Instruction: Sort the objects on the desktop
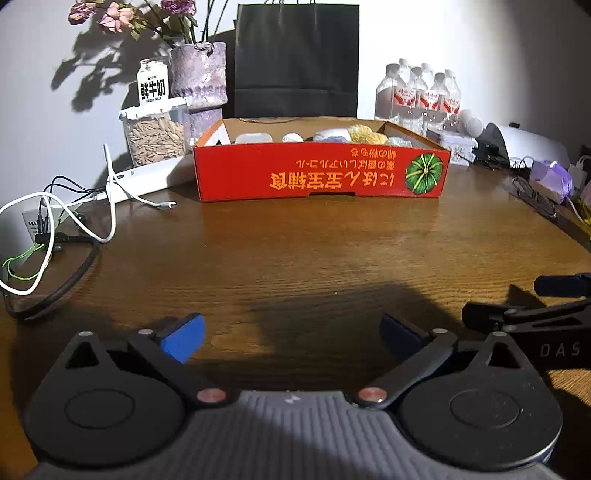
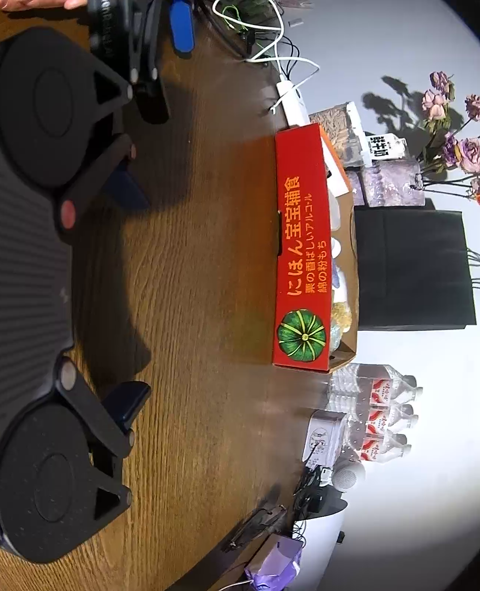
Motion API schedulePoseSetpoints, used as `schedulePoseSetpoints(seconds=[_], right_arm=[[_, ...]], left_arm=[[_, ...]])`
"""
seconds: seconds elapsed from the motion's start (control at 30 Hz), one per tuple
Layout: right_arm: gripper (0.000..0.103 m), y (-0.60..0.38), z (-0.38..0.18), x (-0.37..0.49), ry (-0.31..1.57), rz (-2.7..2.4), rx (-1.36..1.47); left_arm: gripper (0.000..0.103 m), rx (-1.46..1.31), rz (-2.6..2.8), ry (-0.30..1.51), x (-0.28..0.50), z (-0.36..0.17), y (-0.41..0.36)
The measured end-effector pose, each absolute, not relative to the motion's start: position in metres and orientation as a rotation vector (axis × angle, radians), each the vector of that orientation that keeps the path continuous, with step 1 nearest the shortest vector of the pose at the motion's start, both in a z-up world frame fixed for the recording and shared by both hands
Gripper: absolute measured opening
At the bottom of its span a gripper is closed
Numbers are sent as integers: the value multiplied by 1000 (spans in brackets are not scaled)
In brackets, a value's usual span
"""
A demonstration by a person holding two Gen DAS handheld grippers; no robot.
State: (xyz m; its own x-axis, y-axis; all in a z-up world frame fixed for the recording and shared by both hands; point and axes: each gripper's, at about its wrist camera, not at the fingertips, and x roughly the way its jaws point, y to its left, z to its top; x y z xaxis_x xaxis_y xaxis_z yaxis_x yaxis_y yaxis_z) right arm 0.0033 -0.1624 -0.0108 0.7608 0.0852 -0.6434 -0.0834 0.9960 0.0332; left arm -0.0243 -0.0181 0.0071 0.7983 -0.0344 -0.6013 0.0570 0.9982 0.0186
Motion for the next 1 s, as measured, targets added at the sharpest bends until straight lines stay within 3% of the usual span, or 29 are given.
schedulePoseSetpoints(seconds=[1.0], right_arm=[[103, -160, -18, 4, 706, 104, -18]], left_arm=[[103, 16, -23, 702, -20, 2, -15]])
